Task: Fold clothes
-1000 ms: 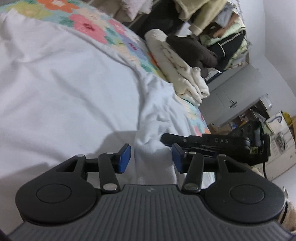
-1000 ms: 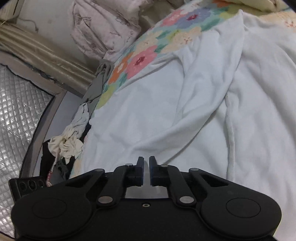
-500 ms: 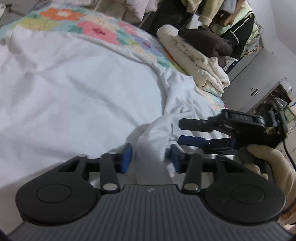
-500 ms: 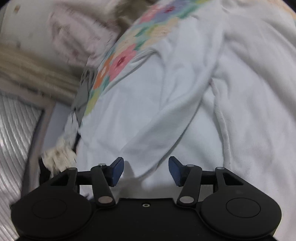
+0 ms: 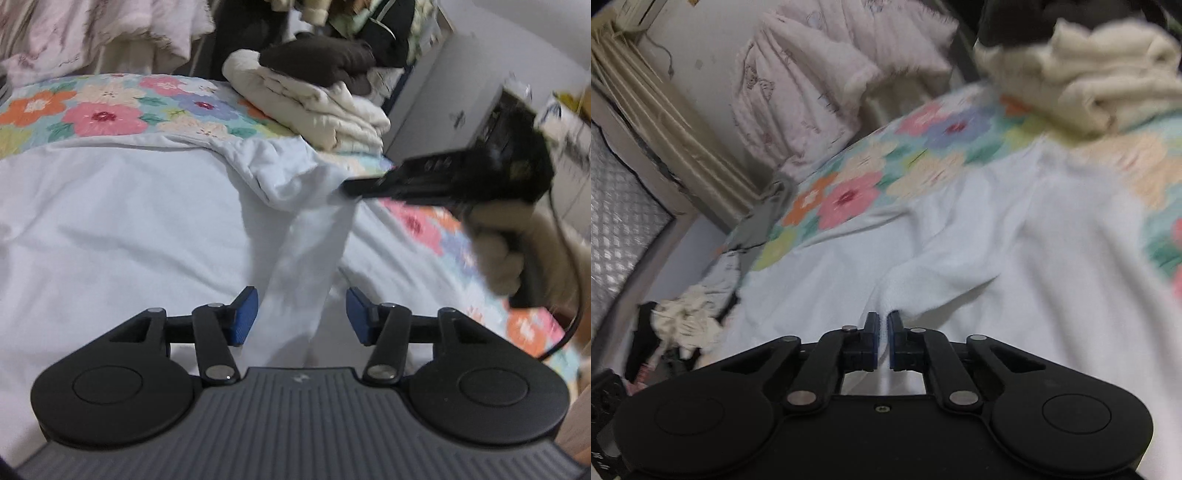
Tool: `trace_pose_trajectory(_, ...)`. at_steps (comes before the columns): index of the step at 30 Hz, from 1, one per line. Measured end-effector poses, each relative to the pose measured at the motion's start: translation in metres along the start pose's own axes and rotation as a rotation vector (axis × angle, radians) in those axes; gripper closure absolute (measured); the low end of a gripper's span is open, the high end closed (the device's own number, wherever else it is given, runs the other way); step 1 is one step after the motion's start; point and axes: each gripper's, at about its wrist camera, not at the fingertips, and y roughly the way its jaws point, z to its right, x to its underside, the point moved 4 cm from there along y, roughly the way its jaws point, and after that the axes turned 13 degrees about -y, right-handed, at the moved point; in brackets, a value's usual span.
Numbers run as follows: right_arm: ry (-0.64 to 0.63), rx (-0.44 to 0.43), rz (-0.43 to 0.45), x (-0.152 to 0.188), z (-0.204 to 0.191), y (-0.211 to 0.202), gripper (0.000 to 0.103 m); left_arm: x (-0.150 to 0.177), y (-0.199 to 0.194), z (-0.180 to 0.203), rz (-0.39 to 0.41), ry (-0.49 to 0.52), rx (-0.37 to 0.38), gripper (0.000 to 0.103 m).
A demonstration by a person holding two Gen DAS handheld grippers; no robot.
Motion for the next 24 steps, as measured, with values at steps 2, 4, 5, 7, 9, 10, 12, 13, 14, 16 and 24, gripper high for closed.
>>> trace_pose_trajectory(2,-0.004,0.033,-0.012,0.003,0.012,-0.012,0.096,0.004,0.005,0.001,-0.01,-0.021,0.003,0.051)
trace_pose_trajectory(4,0.028,0.07,-0.015,0.012,0.029,-0.023,0.096,0.009,0.011,0.004,-0.007,-0.012,-0.013,0.052)
trace_pose_trajectory(5,0.044,0.092,-0.017,0.017,0.037,-0.027,0.096,0.012,0.015,0.005,-0.009,-0.001,-0.029,0.052)
trace_pose_trajectory(7,0.059,0.14,-0.022,0.026,0.047,-0.03,0.096,0.018,0.022,0.005,-0.027,0.011,-0.055,0.051)
trace_pose_trajectory(9,0.038,0.2,-0.042,0.032,0.053,-0.03,0.096,0.021,0.026,0.003,-0.041,-0.007,-0.057,0.051)
trace_pose_trajectory(10,0.035,0.224,-0.05,0.033,0.056,-0.03,0.096,0.022,0.028,0.001,-0.047,-0.015,-0.059,0.05)
trace_pose_trajectory(12,0.013,0.271,-0.044,0.03,0.06,-0.032,0.096,0.022,0.029,-0.003,-0.052,-0.044,-0.062,0.049)
trace_pose_trajectory(13,-0.002,0.293,-0.036,0.027,0.062,-0.033,0.096,0.022,0.029,-0.005,-0.051,-0.056,-0.067,0.049)
trace_pose_trajectory(14,-0.03,0.321,-0.027,0.023,0.064,-0.034,0.096,0.022,0.028,-0.005,-0.05,-0.053,-0.066,0.048)
trace_pose_trajectory(16,-0.121,0.38,-0.005,0.007,0.066,-0.039,0.096,0.023,0.027,-0.004,-0.048,-0.046,-0.063,0.048)
trace_pose_trajectory(24,0.133,0.044,-0.128,0.048,0.048,-0.041,0.053,0.031,0.045,-0.001,-0.079,-0.08,0.058,0.035)
